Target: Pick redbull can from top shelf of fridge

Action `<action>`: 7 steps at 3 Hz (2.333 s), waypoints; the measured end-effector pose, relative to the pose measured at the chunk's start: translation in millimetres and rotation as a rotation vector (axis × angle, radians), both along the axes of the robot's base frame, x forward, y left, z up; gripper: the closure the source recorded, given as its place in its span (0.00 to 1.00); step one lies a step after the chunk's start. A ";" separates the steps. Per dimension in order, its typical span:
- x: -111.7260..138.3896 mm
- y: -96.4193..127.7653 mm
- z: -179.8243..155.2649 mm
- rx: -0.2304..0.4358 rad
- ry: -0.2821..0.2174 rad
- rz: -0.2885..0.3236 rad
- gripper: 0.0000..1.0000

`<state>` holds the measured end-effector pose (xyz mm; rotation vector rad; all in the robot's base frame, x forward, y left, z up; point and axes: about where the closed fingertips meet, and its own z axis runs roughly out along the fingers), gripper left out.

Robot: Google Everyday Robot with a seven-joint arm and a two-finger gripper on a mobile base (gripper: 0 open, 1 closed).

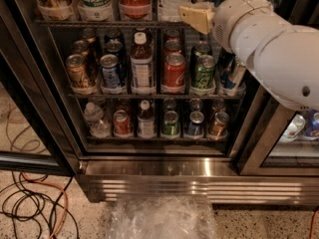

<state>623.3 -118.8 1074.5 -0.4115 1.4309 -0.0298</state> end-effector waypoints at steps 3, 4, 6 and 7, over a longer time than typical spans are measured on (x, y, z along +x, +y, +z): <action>12.1 5.1 2.9 -0.008 -0.026 -0.002 0.20; 19.7 6.7 2.1 -0.005 -0.033 -0.008 0.27; 18.8 -7.6 7.6 -0.043 -0.034 -0.015 0.00; 21.3 -18.3 9.7 -0.078 -0.043 -0.023 0.00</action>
Offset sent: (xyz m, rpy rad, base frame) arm 0.0124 -0.0042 -0.0036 -0.0178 -0.0081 -0.0145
